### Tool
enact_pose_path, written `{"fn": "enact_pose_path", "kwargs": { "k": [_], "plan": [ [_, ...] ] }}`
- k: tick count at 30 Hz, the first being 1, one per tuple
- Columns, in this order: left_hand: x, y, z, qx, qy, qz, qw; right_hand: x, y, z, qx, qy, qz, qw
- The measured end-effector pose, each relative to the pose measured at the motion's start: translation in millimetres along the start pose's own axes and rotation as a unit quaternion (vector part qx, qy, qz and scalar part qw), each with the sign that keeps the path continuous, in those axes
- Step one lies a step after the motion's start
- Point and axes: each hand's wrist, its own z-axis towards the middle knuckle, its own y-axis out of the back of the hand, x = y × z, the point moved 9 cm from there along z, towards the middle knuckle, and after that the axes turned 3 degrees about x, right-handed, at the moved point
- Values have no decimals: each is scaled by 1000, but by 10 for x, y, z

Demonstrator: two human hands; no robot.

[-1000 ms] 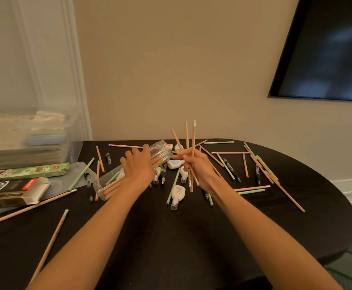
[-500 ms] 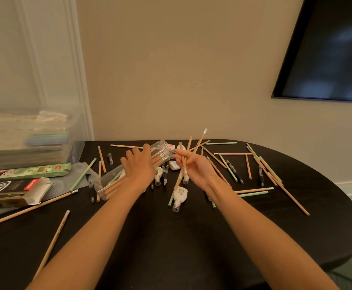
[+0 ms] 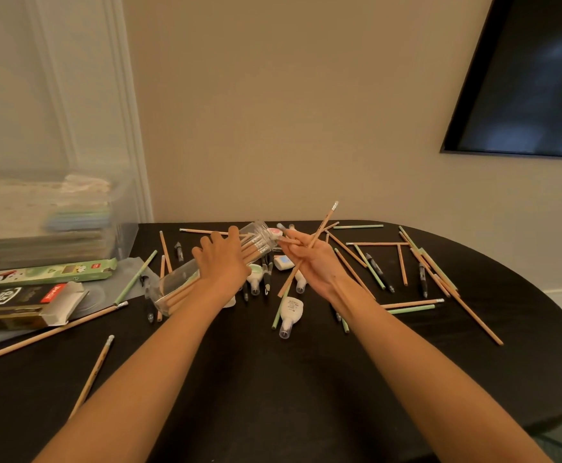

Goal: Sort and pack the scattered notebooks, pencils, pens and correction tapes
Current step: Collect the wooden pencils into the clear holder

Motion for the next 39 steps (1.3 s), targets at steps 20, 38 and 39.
{"fn": "enact_pose_path", "kwargs": {
  "k": [20, 38, 39],
  "plan": [
    [-26, 45, 92, -54, -43, 71, 995, 199, -147, 123, -71, 102, -402, 907],
    [203, 82, 126, -19, -17, 59, 998, 585, 240, 8, -242, 111, -167, 949],
    [212, 68, 117, -16, -17, 59, 998, 595, 275, -10, -253, 114, -149, 949]
  ]
}}
